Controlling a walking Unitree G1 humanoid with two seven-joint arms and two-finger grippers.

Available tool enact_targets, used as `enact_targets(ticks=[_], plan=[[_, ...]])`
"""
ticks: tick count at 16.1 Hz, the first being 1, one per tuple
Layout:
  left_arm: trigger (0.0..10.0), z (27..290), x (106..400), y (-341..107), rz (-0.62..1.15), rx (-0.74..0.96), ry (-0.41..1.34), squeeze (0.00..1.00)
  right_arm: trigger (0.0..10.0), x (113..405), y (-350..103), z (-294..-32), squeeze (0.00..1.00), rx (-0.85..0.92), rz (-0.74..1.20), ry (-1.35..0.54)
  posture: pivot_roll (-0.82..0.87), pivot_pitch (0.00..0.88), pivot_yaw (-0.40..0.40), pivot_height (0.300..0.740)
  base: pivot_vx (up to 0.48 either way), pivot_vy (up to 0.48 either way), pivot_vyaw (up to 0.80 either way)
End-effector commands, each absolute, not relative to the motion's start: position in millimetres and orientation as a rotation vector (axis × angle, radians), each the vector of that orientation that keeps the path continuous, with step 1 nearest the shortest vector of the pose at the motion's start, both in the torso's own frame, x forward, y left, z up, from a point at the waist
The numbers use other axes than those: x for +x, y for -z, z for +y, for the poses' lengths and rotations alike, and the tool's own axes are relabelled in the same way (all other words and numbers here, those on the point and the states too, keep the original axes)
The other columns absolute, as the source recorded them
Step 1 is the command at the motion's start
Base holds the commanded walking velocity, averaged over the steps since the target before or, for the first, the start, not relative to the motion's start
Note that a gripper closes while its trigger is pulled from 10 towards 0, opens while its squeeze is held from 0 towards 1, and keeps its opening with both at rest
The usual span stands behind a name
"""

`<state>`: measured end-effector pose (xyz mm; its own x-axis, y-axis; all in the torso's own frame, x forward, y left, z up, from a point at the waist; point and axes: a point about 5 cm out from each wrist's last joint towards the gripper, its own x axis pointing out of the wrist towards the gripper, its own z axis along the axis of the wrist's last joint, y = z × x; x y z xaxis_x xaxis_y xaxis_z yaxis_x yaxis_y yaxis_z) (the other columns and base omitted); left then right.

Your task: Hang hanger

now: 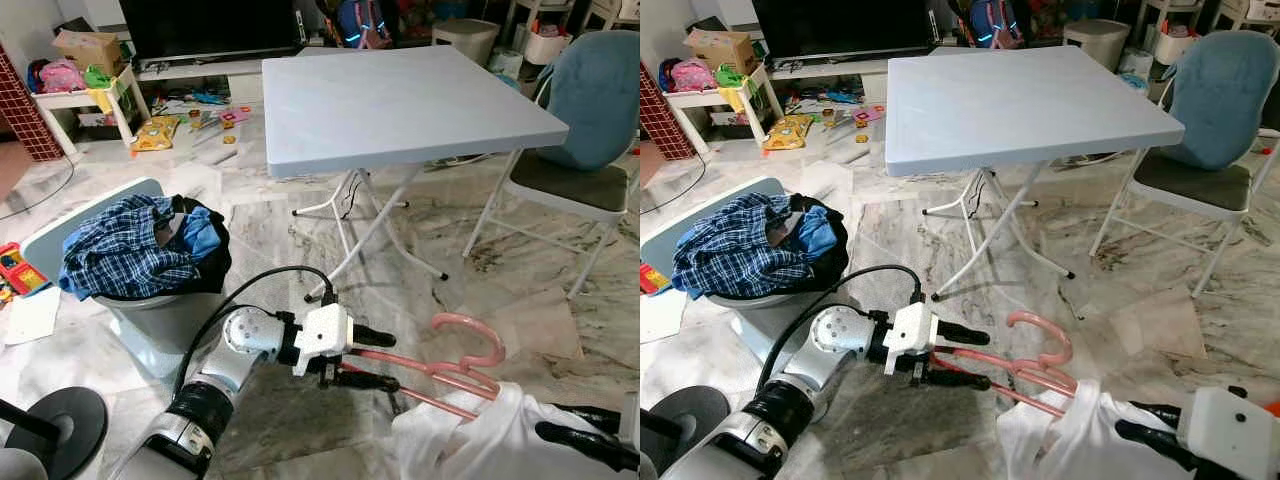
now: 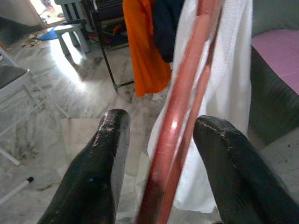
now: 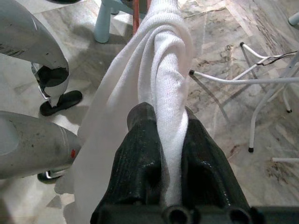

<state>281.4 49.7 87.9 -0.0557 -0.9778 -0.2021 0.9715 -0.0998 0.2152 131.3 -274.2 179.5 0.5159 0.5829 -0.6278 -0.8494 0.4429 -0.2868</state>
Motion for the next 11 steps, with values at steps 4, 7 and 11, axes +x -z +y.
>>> enact_targets(ticks=[4,7,11], plan=[[0.0,50.4,288.4,-94.4,-0.031,0.345,1.627,0.0,10.0,128.3,-185.8,-268.3,0.0,-0.639,0.451,-0.982,-0.09,0.0,0.028,0.74,0.0,0.0,0.0],[0.0,48.3,284.3,-91.8,0.015,0.29,1.673,0.0,10.0,128.5,-184.8,-265.3,0.0,-0.631,0.445,-0.99,-0.09,0.0,0.029,0.74,0.0,0.0,0.0],[0.0,44.8,282.6,-96.2,0.057,0.164,1.708,0.0,10.0,131.0,-183.0,-266.1,0.0,-0.635,0.442,-0.991,-0.09,0.0,0.027,0.74,0.0,0.0,0.0]])
